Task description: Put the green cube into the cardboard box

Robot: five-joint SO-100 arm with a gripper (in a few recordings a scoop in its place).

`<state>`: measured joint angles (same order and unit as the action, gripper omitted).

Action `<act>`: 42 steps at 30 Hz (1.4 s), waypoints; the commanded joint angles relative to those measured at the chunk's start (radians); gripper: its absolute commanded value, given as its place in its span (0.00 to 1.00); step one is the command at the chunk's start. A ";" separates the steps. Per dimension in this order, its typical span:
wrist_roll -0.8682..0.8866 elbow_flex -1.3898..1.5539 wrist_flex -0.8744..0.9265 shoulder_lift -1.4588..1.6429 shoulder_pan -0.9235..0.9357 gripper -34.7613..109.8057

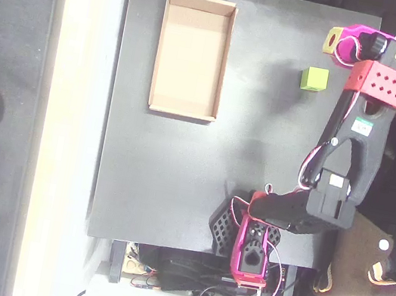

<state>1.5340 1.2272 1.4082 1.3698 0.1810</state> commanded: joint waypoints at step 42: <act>0.005 0.112 -0.005 -0.195 -0.075 0.53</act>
<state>1.5324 1.3499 1.4036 1.1628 0.0890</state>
